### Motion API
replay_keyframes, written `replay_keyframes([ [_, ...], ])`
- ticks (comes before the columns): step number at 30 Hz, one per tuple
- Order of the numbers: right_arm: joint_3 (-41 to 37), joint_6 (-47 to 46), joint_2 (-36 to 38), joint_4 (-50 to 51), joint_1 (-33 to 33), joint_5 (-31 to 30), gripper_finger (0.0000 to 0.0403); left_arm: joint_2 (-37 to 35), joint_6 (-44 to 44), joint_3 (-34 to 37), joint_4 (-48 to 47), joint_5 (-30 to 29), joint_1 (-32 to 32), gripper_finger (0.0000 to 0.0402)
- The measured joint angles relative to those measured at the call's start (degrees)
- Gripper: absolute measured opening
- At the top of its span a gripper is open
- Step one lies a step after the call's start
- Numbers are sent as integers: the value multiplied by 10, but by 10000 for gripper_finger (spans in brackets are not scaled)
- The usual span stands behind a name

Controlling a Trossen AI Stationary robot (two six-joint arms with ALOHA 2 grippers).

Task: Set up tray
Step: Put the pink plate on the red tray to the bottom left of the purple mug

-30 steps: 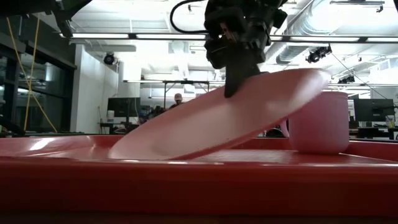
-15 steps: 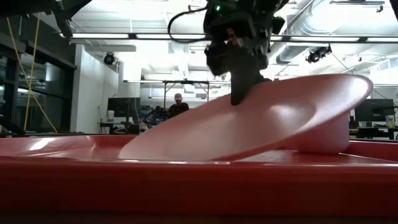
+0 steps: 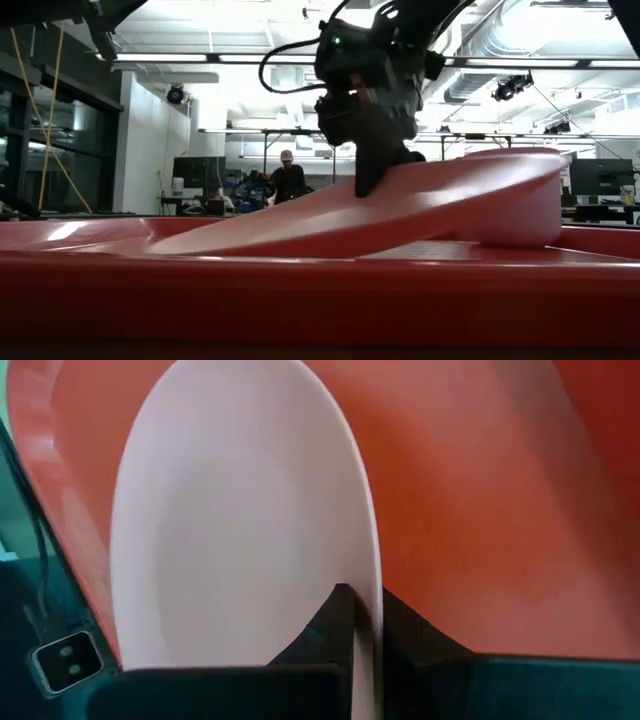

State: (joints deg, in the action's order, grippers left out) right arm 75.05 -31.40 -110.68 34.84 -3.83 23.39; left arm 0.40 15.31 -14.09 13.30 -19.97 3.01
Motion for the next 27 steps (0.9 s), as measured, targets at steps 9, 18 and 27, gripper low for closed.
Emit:
replay_keyframes([
  [9,0,18,-14,20,-7,5,1,0,0,0,0,-2,0,179],
  [18,0,36,-14,65,-12,3,1,0,0,0,0,-2,0,179],
  [27,-1,47,-16,63,-14,-1,33,0,0,0,0,-2,0,179],
])
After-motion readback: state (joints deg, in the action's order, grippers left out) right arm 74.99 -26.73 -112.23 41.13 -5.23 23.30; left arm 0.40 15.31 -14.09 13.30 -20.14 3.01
